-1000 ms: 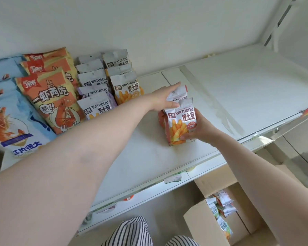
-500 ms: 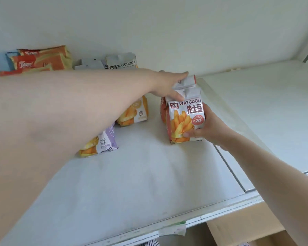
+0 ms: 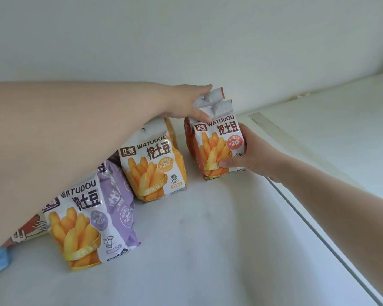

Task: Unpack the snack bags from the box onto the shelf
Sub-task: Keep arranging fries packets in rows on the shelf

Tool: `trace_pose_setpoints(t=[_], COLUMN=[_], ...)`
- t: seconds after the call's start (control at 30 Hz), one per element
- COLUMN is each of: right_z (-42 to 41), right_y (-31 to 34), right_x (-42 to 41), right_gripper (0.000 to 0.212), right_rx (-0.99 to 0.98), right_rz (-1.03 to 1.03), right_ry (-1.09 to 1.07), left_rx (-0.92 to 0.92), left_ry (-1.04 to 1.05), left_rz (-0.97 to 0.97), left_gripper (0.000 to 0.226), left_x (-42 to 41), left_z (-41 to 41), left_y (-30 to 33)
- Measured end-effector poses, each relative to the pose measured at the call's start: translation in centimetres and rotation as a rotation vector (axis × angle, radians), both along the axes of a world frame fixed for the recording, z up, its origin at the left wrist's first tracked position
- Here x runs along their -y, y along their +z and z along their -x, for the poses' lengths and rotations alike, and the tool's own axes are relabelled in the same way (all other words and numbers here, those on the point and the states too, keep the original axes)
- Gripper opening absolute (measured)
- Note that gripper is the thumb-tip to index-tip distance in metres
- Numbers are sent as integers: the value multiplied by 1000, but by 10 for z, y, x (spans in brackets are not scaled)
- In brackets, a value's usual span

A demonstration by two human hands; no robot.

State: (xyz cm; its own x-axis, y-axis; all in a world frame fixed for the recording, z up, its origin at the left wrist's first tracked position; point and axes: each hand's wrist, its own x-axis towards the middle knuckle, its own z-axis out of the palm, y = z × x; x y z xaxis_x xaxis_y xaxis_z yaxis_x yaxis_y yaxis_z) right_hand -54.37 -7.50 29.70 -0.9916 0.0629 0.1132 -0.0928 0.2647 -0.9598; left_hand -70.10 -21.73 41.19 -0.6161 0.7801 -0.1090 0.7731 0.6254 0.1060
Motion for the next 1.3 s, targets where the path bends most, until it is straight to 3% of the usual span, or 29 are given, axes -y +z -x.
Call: trace_pose_setpoints(t=[0.17, 0.33, 0.47, 0.77, 0.97, 1.07, 1.2, 1.3], right_z=[35, 66, 86, 116, 122, 120, 117, 117], right_y=[-3, -10, -14, -9, -14, -18, -21, -21], right_x=[0, -1, -3, -2, -1, 1, 2, 1], right_gripper=[82, 94, 98, 81, 87, 114, 74, 63], right_rx=[-11, -29, -29, -39, -48, -32, -85, -109], right_rz=[13, -2, -23, -62, -19, 36, 27, 24], right_ry=[-2, -38, -24, 41, 17, 0, 12, 26], left_rx=[-59, -283, -268, -330, -251, -266, -271, -261], left_ry=[55, 50, 65, 118, 83, 95, 108, 112], left_rz=[-21, 143, 158, 182, 159, 170, 181, 152], left_gripper=[87, 78, 67, 82, 73, 80, 97, 97], left_x=[0, -8, -7, 3, 9, 8, 8, 8], left_z=[28, 41, 51, 69, 68, 64, 64, 65], left_y=[3, 9, 11, 9, 9, 9, 5, 4])
